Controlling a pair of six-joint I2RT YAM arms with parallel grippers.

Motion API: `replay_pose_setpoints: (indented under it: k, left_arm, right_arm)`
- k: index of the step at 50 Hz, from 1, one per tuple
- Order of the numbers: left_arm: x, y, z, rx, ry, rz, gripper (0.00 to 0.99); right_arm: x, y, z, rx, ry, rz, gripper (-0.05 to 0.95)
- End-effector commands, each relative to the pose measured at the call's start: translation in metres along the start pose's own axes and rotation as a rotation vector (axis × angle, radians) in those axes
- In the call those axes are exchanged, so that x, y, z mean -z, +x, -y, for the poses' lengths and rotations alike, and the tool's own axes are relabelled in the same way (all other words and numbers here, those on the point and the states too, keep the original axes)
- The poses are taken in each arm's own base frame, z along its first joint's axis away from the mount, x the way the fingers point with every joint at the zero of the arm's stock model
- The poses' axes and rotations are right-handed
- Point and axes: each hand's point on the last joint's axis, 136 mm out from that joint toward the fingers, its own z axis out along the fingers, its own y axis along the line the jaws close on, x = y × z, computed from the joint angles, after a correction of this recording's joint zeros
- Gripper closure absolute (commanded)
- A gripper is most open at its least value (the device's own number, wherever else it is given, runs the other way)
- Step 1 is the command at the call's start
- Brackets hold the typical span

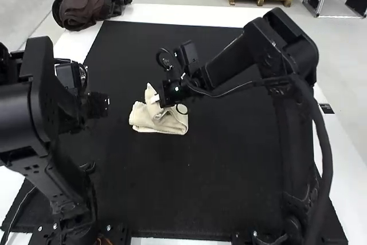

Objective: Fold the towel.

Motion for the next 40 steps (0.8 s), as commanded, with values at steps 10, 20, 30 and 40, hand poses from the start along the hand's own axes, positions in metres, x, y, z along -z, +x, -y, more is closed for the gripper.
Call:
replay_pose_setpoints:
  k: [10, 20, 30, 40]
  left_arm:
    - [-0.001, 0.002, -0.001, -0.003, 0.006, -0.005, 0.028]
    - [-0.001, 0.003, -0.001, -0.003, 0.004, -0.006, 0.028]
    - [-0.001, 0.002, -0.001, -0.005, 0.003, -0.004, 0.028]
    - [-0.001, -0.001, 0.000, -0.007, 0.003, 0.006, 0.028]
  right_arm:
    - [-0.020, -0.024, -0.026, 0.025, -0.046, 0.039, 0.92]
    - [-0.029, -0.034, -0.029, 0.021, -0.063, 0.052, 0.82]
    - [-0.024, -0.056, -0.037, 0.030, -0.074, 0.092, 0.19]
    - [-0.006, -0.080, -0.041, 0.054, -0.074, 0.144, 0.07]
